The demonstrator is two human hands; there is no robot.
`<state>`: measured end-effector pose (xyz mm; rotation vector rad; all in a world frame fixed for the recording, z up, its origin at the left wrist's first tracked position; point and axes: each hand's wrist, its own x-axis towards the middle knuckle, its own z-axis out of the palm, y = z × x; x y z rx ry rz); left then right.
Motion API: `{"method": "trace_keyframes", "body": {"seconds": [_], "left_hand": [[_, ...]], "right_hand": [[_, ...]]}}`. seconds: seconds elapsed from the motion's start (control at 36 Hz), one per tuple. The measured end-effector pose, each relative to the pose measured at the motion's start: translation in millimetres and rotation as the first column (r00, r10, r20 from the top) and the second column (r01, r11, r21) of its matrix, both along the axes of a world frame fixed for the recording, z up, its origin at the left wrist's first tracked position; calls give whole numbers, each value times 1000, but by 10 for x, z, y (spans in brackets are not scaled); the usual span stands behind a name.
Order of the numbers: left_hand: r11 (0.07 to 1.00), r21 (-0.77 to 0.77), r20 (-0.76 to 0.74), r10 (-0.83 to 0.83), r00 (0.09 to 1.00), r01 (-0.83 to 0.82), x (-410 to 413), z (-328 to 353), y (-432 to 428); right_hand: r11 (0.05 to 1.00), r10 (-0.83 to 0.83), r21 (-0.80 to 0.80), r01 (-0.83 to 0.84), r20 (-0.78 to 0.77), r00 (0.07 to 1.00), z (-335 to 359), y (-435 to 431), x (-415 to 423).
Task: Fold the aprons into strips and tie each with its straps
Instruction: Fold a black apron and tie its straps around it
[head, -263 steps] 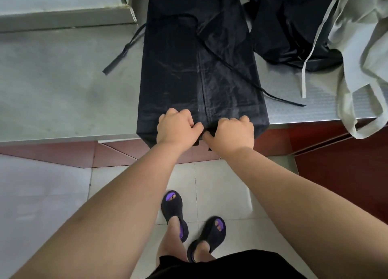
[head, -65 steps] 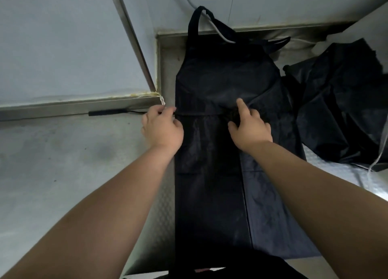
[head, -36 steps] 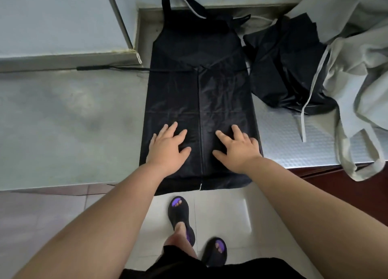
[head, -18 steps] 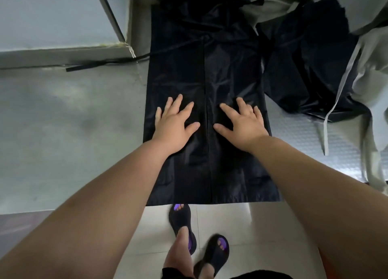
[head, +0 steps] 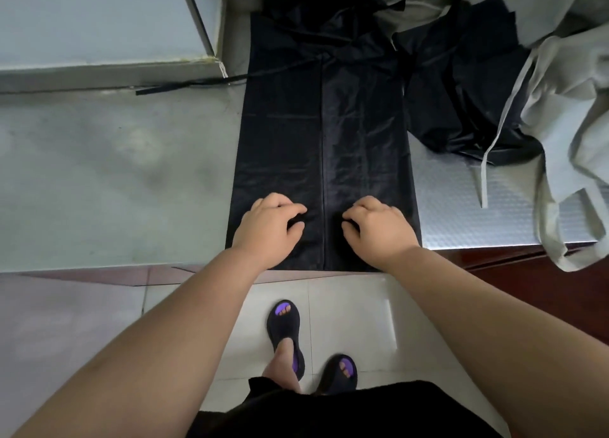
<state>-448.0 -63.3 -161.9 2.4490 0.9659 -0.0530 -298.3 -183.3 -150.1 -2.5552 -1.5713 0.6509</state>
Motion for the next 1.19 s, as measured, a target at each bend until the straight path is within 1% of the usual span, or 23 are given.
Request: {"method": "trace_keyframes", "body": {"seconds": [0.11,0.17,0.22,0.25,0.31,0.36,0.42,0.5,0.56,0.61,0.67,0.72,0.81,0.89,0.97,1.08,1.19], "left_hand": [[1000,7,-46,-28,999,29,-228,7,-227],[989,69,-148,-121,982,132,-290,-18,-288],[959,183,-252,-166,953,215,-375,-57,-360],[946,233,-279,-156,948,224,-405,-76,-387],[932,299,-282,-116,952,202,-410,-83,-423],[933,318,-259,-88,962,171,-379,-81,-440],[945,299,-227,-67,972,135,-354,-70,-426],[969,231,-148,-50,988,84,-373,-51,-388],[982,187,-75,-14,997,28,-409,-35,-379],[985,171,-50,-10,999,18,-424,-9,-358],[983,173,-96,-39,995,56,-391,51,-282],[982,161,-182,-66,981,95,-318,130,-177],[990,96,-265,-75,961,103,-216,218,6],[999,-29,-241,-39,970,33,-163,211,150],[995,-102,-244,-24,970,-1,-117,202,265],[995,-100,-287,-36,957,7,-122,205,351],[995,-97,-273,-19,962,-8,-118,198,413]], "right_hand": [[997,71,-45,-68,69,995,12,-223,-177],[993,89,-83,-80,104,991,-9,-291,-212],[984,126,-149,-102,160,979,-43,-379,-264],[977,145,-184,-109,193,970,-64,-418,-283],[968,170,-226,-113,250,953,-88,-453,-303],[969,170,-224,-107,281,945,-98,-457,-322],[978,144,-189,-94,274,951,-81,-441,-325],[989,93,-129,-66,208,974,-15,-404,-273],[993,53,-115,-37,134,990,19,-383,-197],[994,8,-112,-3,47,999,63,-364,-126],[993,-38,-110,36,-13,999,122,-333,-71],[989,-79,-129,72,-56,995,175,-299,-30],[982,-121,-160,104,-101,987,237,-222,23],[976,-143,-183,121,-114,983,256,-132,69],[966,-144,-228,124,-74,987,267,-45,126],[955,-151,-262,140,-20,988,277,-27,204],[946,-199,-266,186,-21,980,267,8,291]]}}
